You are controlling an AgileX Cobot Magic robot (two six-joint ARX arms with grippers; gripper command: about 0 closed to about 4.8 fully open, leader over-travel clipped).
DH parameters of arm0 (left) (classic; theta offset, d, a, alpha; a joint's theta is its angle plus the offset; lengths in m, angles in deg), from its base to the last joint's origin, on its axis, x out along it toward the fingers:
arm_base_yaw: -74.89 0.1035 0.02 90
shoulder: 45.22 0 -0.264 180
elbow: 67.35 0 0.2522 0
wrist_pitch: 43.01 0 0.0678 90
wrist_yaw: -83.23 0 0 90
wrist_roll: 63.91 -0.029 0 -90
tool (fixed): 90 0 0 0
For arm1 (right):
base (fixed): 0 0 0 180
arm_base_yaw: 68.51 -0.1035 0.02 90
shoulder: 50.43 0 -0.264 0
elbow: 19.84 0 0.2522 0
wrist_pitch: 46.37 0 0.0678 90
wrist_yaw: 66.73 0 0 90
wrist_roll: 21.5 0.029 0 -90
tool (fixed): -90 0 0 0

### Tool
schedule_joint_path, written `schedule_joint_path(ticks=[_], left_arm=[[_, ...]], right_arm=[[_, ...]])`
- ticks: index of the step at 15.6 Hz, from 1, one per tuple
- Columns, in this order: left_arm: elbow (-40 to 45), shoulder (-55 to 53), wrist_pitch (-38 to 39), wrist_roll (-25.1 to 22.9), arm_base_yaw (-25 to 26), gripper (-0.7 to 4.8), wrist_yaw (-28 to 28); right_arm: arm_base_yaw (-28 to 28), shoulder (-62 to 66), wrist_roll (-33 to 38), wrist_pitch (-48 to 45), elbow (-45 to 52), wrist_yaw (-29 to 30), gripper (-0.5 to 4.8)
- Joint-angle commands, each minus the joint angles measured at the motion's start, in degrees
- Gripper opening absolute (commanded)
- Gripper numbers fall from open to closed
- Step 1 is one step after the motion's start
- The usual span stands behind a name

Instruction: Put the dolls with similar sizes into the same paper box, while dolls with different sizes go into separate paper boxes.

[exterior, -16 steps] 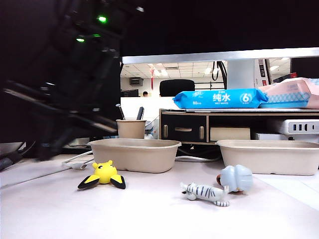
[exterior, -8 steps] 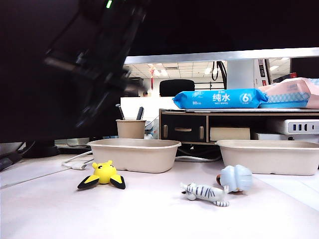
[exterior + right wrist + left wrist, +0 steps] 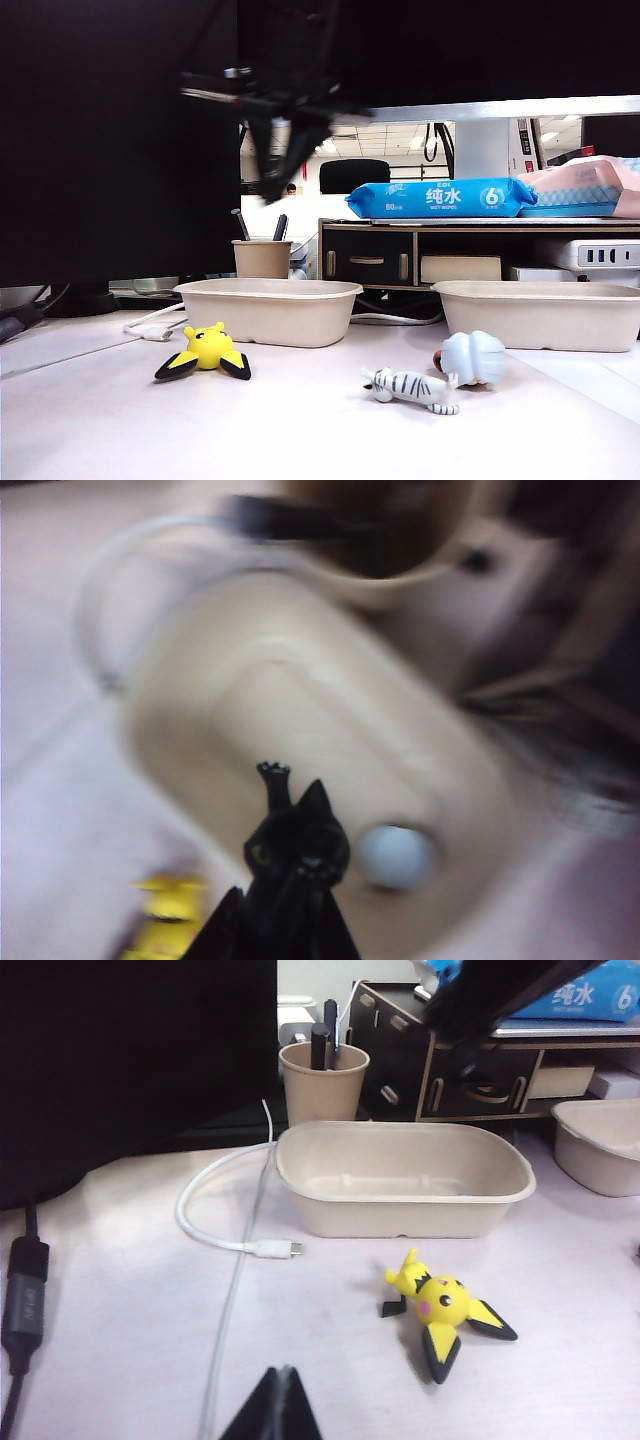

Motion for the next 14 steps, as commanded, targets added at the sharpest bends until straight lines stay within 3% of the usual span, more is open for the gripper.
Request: schedule_joint_path(ticks=[1,5,7,10,14], left_arm=[[-0.02,-0.02,-0.7,-0.2,-3.63,-0.05,0.0],[-0.04,-0.09,-0.7,-0.2,-14.27,-0.05,-0.04],[-0.04,-0.09,-0.7,-0.2,-18.08,-0.05,-0.04],[-0.04,-0.13,-0.7,-0.2,-21.33,-0.05,-0.04],[-0.04,-0.17,-0.7,-0.2,-21.57,-0.05,-0.04]], right_arm=[[1.51,-1.79,-1.86,2.49,-0.04,-1.25,-0.01],[4.11,-2.6,-3.76,8.24,-0.04,-1.73,-0.01],[5.11,-2.8,-5.05,13.05,-0.02,-5.88,-0.01],[6.73,-2.8,-6.38,18.84,-0.02,-11.5,-0.01],[11.37,-3.08,-8.07,19.3,0.17,-11.82,-0.01]])
